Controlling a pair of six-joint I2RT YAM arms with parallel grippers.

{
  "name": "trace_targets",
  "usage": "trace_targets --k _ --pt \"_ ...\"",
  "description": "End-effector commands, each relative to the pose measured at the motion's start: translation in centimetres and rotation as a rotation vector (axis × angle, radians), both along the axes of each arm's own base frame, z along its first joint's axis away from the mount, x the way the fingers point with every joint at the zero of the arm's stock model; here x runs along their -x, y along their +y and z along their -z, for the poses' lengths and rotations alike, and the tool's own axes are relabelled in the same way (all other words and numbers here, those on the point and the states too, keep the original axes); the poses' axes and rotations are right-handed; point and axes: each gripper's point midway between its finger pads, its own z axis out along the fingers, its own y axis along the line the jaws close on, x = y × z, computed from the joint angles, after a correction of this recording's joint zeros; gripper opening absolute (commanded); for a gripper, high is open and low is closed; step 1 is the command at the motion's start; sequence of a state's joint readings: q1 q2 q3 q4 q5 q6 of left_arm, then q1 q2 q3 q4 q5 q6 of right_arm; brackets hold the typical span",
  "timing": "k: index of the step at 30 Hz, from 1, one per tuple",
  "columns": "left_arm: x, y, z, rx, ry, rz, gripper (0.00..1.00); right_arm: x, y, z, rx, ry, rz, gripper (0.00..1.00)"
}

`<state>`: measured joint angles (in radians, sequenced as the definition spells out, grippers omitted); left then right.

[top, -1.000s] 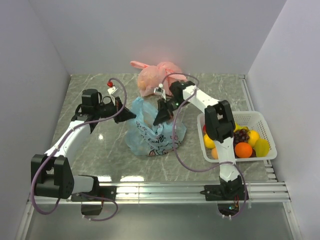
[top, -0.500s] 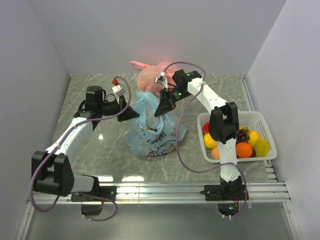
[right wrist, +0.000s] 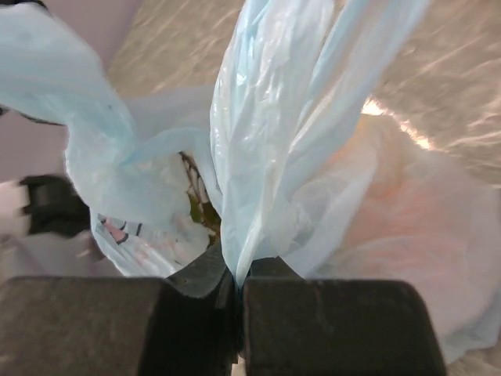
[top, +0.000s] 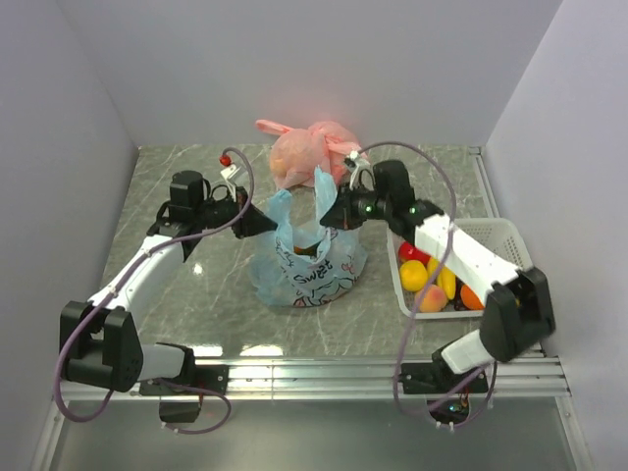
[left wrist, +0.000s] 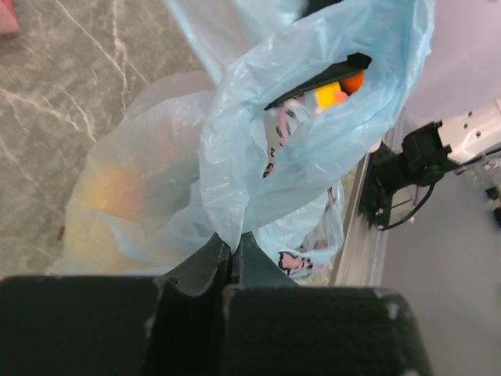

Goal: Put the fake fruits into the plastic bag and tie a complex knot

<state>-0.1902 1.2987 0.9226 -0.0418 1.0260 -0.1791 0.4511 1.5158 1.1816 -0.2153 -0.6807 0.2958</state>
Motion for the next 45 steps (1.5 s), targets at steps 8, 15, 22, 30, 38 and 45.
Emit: trace_targets --k 8,15,22,30,38,45 --pt "0.4 -2.1 -0.3 0.044 0.03 -0.079 0.01 -0.4 0.8 -2.2 0.134 -0.389 0.37 0.0" --pt "1.6 -2.1 -1.0 0.039 -0.019 -0.013 0.01 1.5 -0.9 -2.8 0.014 -0.368 0.043 0.85" --pt "2.1 -2.3 -1.0 0.032 -0.038 0.036 0.01 3.7 -5.0 -3.6 -0.073 -0.373 -0.417 0.97" --pt "1.9 -2.7 -1.3 0.039 -0.035 0.066 0.0 4.9 -5.3 -3.9 -0.208 -0.321 -0.712 0.98" --pt "1.9 -2.9 -1.7 0.047 -0.04 0.088 0.01 2.4 -4.2 -2.0 -0.256 -0.318 -0.717 0.99" --pt "1.8 -3.4 -1.8 0.043 -0.035 0.105 0.0 2.0 -2.0 -1.5 -0.297 -0.297 -0.758 1.0"
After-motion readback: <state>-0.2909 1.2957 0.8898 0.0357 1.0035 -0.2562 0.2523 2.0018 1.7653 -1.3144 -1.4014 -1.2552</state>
